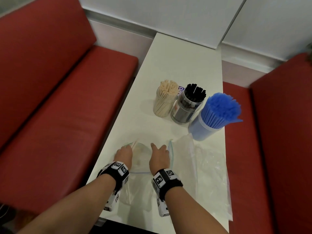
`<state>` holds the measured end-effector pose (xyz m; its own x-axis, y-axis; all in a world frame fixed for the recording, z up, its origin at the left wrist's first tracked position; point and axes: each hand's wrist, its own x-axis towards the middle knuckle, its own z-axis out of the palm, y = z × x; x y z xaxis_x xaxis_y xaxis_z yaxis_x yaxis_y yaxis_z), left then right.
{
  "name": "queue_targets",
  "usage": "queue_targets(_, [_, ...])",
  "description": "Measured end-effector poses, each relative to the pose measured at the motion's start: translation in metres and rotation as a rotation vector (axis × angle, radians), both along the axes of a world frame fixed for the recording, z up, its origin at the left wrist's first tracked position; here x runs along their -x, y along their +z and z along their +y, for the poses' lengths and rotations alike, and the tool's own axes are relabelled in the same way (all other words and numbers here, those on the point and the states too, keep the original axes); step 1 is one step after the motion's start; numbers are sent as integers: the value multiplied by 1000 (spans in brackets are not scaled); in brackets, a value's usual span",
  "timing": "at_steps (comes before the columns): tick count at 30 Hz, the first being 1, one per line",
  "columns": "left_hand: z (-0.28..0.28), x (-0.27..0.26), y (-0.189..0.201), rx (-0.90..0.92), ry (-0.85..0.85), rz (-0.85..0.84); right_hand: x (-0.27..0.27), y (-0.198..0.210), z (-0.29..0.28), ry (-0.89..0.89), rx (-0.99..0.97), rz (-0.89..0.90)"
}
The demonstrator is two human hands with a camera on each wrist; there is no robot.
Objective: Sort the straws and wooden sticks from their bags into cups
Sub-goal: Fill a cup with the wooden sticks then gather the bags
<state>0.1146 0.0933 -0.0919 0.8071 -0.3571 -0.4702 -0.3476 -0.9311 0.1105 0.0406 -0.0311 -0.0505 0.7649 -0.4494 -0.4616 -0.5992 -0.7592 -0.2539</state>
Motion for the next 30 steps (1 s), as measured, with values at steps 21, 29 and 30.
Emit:
queue_targets(21, [-21,-9,21,1046,483,205,4,-7,8,52,-144,242])
queue_targets(29, [-29,-30,41,1238,726,110,13,-11,14,82,-47,144])
queue_targets(30, [-31,-32,44,1285,773,123,13,-11,13,75,-53,106])
